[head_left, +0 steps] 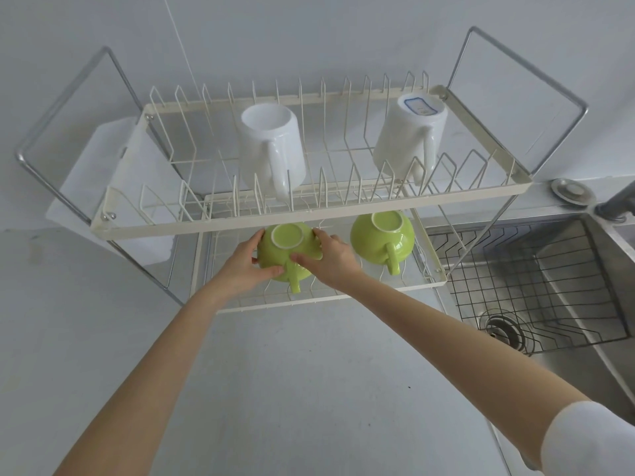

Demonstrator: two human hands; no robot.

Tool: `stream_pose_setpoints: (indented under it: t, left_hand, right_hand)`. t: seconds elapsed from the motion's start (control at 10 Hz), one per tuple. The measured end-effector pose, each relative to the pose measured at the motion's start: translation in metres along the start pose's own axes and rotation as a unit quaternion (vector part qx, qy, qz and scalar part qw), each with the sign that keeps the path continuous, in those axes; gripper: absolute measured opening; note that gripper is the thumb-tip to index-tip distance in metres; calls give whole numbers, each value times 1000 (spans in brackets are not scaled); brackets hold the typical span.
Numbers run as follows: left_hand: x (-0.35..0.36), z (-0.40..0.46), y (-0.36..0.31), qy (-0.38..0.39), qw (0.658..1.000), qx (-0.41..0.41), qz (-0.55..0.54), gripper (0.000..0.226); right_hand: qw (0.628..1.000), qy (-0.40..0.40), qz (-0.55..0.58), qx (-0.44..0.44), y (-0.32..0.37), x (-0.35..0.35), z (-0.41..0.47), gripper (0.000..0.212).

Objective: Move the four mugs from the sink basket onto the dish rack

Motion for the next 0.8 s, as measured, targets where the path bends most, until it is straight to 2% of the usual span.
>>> stream_pose_setpoints:
  t: [0.6,0.7,0.8]
  left_hand:
    - [4,-12,-6,-6,999,-12,47,84]
    - [2,-19,-11,-23,997,-4,73,78]
    - [3,-35,-26,-62,992,37,104,61]
  right_hand:
    - [997,-9,-56,-52,0,-2,-10,67]
    - [995,-5,-78,-62,-1,-5,-14,66]
    - [991,2,-114,-63,-7,-6,-21,65]
Point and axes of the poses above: each hand's wrist, its own z-axis towards the middle knuckle, its own x-axis out of the palm, y = z × x, the point moved 5 cm from there along z, towards the middle knuckle, and after that the axes turned 9 degrees about -z, right-handed, at the moved point
